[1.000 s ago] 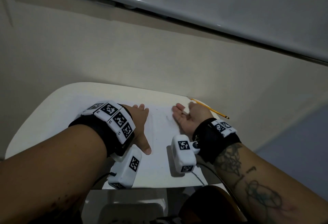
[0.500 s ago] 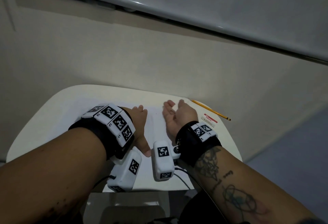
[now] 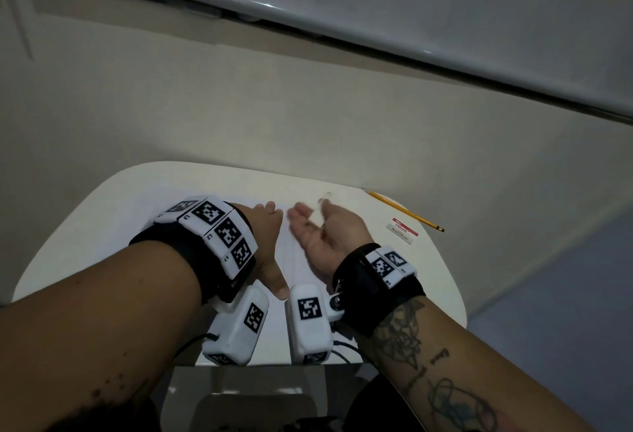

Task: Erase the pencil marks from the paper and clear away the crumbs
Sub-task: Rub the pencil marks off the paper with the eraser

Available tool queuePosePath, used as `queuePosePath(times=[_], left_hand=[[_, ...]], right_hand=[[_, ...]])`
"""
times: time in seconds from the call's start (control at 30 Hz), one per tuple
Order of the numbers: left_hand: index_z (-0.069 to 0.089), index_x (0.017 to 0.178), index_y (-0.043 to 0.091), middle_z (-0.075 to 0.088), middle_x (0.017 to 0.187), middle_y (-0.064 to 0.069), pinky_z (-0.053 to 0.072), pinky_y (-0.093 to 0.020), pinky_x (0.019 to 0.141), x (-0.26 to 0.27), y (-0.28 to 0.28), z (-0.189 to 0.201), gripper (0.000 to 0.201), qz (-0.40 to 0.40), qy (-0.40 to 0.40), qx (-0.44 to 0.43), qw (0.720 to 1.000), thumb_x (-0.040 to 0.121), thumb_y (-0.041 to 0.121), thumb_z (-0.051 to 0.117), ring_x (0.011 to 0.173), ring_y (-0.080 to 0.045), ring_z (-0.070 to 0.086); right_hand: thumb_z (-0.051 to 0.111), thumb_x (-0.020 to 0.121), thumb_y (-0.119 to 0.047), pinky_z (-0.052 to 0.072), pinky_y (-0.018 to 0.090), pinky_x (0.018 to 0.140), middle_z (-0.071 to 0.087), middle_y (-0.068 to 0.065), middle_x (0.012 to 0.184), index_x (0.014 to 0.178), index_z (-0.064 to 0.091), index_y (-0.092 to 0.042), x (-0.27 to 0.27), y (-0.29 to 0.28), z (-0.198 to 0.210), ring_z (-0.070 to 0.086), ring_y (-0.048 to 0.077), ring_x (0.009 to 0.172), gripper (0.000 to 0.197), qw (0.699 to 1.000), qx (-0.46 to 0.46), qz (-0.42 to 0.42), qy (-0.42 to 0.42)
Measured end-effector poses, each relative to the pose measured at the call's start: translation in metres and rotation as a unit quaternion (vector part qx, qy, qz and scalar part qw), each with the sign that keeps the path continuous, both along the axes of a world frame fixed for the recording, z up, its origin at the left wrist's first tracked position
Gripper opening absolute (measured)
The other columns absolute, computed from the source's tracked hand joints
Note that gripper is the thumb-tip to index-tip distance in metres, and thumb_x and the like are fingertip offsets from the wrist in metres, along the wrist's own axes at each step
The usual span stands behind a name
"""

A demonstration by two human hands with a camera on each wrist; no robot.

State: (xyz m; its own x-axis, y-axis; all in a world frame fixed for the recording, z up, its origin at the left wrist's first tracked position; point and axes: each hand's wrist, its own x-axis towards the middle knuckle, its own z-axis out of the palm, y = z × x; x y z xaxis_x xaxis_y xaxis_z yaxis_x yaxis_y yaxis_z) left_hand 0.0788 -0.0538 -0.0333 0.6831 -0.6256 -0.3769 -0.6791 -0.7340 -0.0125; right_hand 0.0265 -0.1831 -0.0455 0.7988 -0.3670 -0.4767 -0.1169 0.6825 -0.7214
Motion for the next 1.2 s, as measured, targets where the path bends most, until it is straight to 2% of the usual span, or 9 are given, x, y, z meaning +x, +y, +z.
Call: queuePosePath(times=[0.17, 0.23, 0.37, 0.5, 0.67, 0.8, 0.9, 1.07, 1.2], left_hand=[[0.005, 0.154, 0.007, 0.006, 0.163, -0.011, 0.029, -0.050, 0.115, -0.004, 0.004, 0.004, 0.143, -0.010, 0.007, 0.013, 1.000, 0.051, 0.079, 0.075, 0.149, -0.025, 0.017], [0.004, 0.154, 0.007, 0.004, 0.163, -0.011, 0.027, -0.050, 0.116, -0.002, 0.003, 0.003, 0.143, -0.005, 0.014, 0.015, 1.000, 0.053, 0.079, 0.075, 0.149, -0.025, 0.015], [0.034, 0.131, 0.010, 0.027, 0.154, -0.013, 0.040, -0.049, 0.105, -0.003, 0.002, 0.005, 0.115, -0.014, 0.002, 0.003, 1.000, 0.049, 0.080, 0.075, 0.140, -0.028, 0.033], [0.021, 0.147, 0.005, 0.018, 0.159, -0.014, 0.034, -0.050, 0.111, -0.002, 0.003, 0.002, 0.134, -0.012, -0.003, 0.013, 1.000, 0.050, 0.080, 0.075, 0.145, -0.028, 0.027], [0.019, 0.148, 0.004, 0.025, 0.156, -0.014, 0.034, -0.048, 0.111, -0.003, 0.006, 0.001, 0.133, -0.010, 0.001, 0.004, 1.000, 0.053, 0.079, 0.075, 0.142, -0.029, 0.030], [0.034, 0.133, 0.006, 0.034, 0.149, -0.014, 0.039, -0.050, 0.106, -0.005, 0.005, 0.004, 0.119, -0.006, -0.004, 0.002, 1.000, 0.049, 0.080, 0.075, 0.134, -0.031, 0.039], [0.017, 0.149, 0.005, 0.013, 0.161, -0.013, 0.031, -0.051, 0.113, -0.006, 0.005, 0.006, 0.131, 0.001, 0.009, 0.021, 1.000, 0.055, 0.077, 0.074, 0.147, -0.028, 0.021], [0.006, 0.153, 0.004, 0.004, 0.163, -0.012, 0.027, -0.045, 0.115, -0.008, 0.006, 0.008, 0.135, -0.005, 0.008, 0.018, 1.000, 0.060, 0.075, 0.074, 0.149, -0.025, 0.017], [0.005, 0.154, 0.006, 0.010, 0.162, -0.012, 0.027, -0.047, 0.116, -0.006, 0.004, 0.008, 0.139, -0.009, 0.005, 0.023, 1.000, 0.057, 0.078, 0.073, 0.148, -0.026, 0.019]], right_hand=[[0.036, 0.106, -0.020, 0.047, 0.035, 0.101, 0.056, 0.005, 0.088, 0.142, 0.042, -0.001, -0.003, -0.019, 0.003, 0.058, 0.015, 0.076, 0.042, 0.997, -0.059, -0.058, 0.000], [0.040, 0.106, -0.026, 0.054, 0.032, 0.091, 0.062, 0.008, 0.096, 0.138, 0.048, -0.002, -0.009, -0.031, 0.007, 0.064, 0.017, 0.086, 0.041, 0.997, -0.010, -0.079, 0.013], [0.039, 0.106, -0.029, 0.061, 0.041, 0.067, 0.069, 0.025, 0.097, 0.110, 0.055, 0.007, -0.041, -0.007, 0.015, 0.070, 0.037, 0.092, 0.040, 0.991, 0.031, 0.120, 0.059], [0.035, 0.107, -0.023, 0.061, 0.038, 0.055, 0.070, 0.025, 0.096, 0.125, 0.046, 0.000, -0.050, 0.005, 0.012, 0.073, 0.034, 0.076, 0.031, 0.979, -0.020, 0.182, 0.086], [0.038, 0.107, -0.027, 0.058, 0.032, 0.080, 0.067, 0.009, 0.095, 0.137, 0.048, -0.005, -0.034, -0.030, 0.004, 0.067, 0.018, 0.078, 0.038, 0.991, -0.102, -0.058, 0.060], [0.042, 0.105, -0.031, 0.062, 0.034, 0.069, 0.070, 0.020, 0.101, 0.127, 0.054, 0.002, -0.047, -0.011, 0.008, 0.071, 0.031, 0.089, 0.042, 0.996, -0.023, 0.072, 0.046], [0.037, 0.107, -0.023, 0.060, 0.040, 0.076, 0.069, 0.023, 0.096, 0.113, 0.053, 0.004, -0.052, 0.004, 0.010, 0.069, 0.033, 0.089, 0.033, 0.982, -0.035, 0.173, 0.065], [0.038, 0.106, -0.024, 0.058, 0.032, 0.063, 0.068, 0.011, 0.098, 0.135, 0.048, -0.007, -0.025, -0.031, 0.007, 0.069, 0.021, 0.080, 0.035, 0.996, -0.050, -0.035, 0.069], [0.040, 0.106, -0.029, 0.052, 0.034, 0.097, 0.066, 0.015, 0.101, 0.125, 0.054, -0.002, -0.017, -0.033, 0.016, 0.065, 0.024, 0.090, 0.035, 0.999, 0.030, -0.018, 0.036]])
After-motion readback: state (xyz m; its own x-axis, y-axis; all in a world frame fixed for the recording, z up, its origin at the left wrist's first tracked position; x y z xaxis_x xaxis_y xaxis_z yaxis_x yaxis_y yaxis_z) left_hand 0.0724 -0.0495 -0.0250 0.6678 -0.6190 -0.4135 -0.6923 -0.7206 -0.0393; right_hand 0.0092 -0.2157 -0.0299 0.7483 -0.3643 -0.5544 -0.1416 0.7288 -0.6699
